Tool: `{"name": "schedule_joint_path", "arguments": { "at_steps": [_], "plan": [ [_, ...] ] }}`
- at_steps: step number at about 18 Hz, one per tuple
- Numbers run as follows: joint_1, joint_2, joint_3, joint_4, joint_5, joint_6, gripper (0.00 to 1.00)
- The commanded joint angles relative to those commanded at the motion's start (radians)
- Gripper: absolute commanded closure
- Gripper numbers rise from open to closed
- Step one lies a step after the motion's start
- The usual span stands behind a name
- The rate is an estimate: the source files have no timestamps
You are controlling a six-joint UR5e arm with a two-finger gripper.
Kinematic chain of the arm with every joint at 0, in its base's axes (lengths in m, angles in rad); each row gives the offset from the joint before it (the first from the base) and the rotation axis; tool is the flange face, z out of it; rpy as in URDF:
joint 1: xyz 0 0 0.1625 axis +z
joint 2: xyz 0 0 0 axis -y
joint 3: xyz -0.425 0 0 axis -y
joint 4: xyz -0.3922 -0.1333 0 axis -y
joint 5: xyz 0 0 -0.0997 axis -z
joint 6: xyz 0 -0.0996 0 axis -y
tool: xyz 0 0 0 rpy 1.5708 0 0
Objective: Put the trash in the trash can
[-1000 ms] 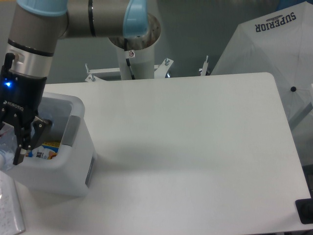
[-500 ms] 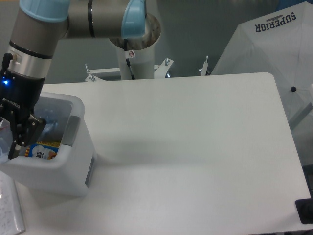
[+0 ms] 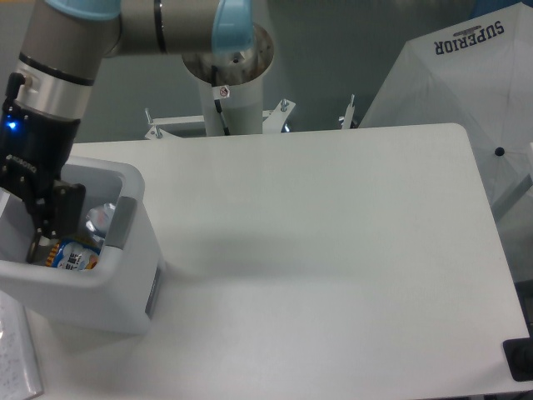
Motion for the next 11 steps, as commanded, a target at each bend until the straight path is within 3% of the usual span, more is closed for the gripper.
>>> {"name": "schedule_joint_path", "arguments": {
  "at_steps": [6, 11],
  "plan": [
    [0.123, -0.020, 0.077, -0.009, 0.006, -0.049, 0.00],
    [0.230, -0.090, 0.029, -0.017, 0.102, -0.038, 0.00]
  ]
}}
